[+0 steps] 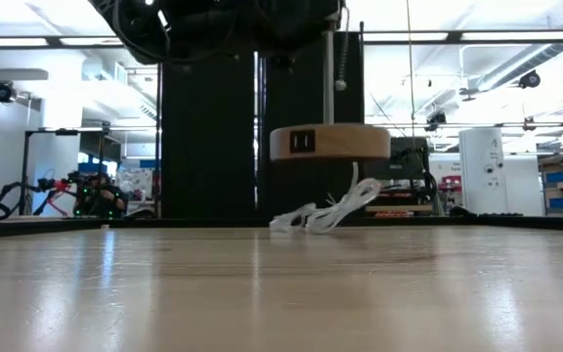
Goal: Screw lightbulb
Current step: Insert the lightbulb into the lamp
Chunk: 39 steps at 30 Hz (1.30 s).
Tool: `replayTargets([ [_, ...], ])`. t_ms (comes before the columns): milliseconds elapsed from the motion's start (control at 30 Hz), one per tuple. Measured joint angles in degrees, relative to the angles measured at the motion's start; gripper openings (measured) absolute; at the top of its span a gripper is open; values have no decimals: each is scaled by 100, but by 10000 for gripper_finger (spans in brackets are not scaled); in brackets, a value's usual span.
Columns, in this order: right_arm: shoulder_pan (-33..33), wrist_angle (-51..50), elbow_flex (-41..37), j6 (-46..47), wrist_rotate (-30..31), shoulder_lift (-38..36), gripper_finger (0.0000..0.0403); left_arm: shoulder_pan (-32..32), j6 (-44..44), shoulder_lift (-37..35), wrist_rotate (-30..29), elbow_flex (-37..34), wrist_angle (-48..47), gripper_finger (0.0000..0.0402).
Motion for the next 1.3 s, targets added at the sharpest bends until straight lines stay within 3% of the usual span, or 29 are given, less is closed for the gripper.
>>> replayTargets([
  [367, -2, -165, -42, -53, -1522, 497, 385, -344, -30, 70, 1, -1, 24, 141],
  [767, -3, -499, -42, -225, -1517, 523, 376, -522, -102, 70, 3, 7, 84, 141],
  [1167, -6, -494, 31, 95, -1423, 517, 259, -515, -151, 68, -70, 11, 288, 141],
  [1300, 2, -606, 87, 233, -978, 488, 231, -447, -104, 25, -254, 11, 248, 141],
])
